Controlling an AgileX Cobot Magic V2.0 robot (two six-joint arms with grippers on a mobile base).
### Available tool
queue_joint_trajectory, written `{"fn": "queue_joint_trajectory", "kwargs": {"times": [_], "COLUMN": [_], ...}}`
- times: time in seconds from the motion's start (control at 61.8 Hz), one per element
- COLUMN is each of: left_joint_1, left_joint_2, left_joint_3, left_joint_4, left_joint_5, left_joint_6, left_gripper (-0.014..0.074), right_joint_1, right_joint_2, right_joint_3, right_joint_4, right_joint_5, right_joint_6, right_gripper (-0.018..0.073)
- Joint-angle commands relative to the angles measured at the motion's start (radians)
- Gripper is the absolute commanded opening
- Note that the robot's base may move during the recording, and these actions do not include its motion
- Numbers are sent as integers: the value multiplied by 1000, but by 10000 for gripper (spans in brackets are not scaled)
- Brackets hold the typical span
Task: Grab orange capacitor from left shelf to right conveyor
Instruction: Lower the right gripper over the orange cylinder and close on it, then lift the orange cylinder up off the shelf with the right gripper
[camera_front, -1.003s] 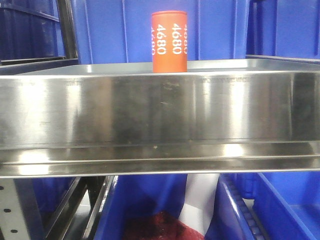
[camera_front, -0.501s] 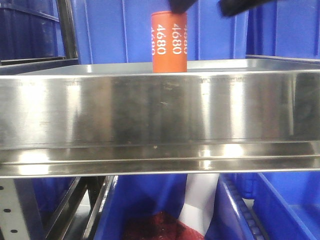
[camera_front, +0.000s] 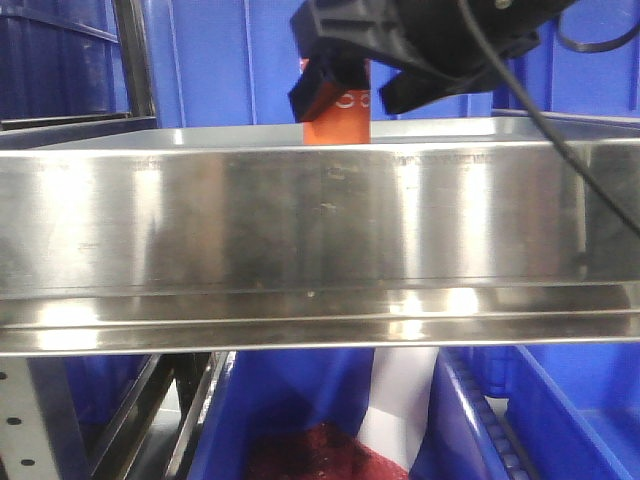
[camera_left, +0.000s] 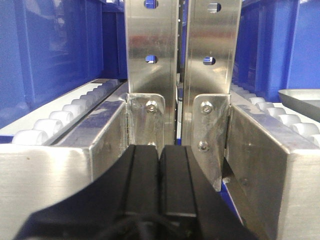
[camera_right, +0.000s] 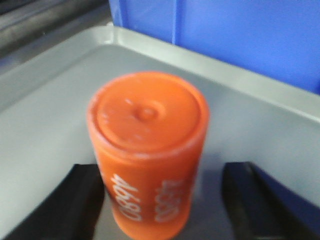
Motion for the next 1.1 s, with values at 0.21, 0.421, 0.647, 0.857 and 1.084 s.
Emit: {"fn": "queue_joint_trajectory", "kwargs": {"times": [0.21, 0.421, 0.647, 0.857, 1.084], "left_joint_1": [2, 2, 2, 2, 2], "left_joint_2": [6, 6, 6, 6, 6], "left_joint_3": [-8, -8, -8, -8, -8], "left_joint_4": [-6, -6, -6, -6, -6], "left_joint_5": [-81, -81, -81, -81, -81], "left_joint_6": [0, 0, 0, 0, 0], "left_gripper": [-105, -105, -105, -105, -105], "right_joint_1": [3, 3, 3, 3, 3], "right_joint_2": [-35, -46, -178, -362, -512], "right_joint_3": [-37, -37, -37, -32, -4], "right_joint_4": [-10, -10, -13, -57, -91], "right_joint_5": [-109, -115, -83, 56, 188], "right_joint_6": [-11, -11, -11, -11, -11], "right_gripper": [78, 48, 50, 51, 51]}}
